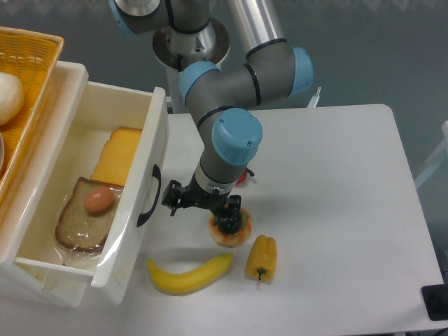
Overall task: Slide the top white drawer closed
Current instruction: 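Lower the gripper beside the drawer front near its black handle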
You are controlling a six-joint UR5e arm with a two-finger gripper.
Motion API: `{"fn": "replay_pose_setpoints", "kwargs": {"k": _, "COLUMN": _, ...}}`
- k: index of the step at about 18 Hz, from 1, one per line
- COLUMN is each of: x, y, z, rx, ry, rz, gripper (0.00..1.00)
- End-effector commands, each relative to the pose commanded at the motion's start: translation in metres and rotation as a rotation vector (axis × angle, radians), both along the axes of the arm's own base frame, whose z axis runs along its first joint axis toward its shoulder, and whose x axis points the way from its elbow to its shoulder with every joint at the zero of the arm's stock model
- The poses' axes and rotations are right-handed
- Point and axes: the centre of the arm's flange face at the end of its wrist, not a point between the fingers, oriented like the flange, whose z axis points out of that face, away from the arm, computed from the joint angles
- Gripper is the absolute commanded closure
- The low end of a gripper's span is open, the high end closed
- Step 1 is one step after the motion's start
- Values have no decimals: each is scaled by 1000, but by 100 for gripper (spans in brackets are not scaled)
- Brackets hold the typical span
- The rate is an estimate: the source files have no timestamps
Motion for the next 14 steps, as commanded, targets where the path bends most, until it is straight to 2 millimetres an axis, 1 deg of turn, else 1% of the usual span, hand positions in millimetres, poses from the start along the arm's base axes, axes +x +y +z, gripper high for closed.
{"fn": "replay_pose_setpoints", "kwargs": {"k": 14, "x": 10, "y": 2, "z": 4, "rx": 6, "ry": -27, "rz": -7, "gripper": 0}}
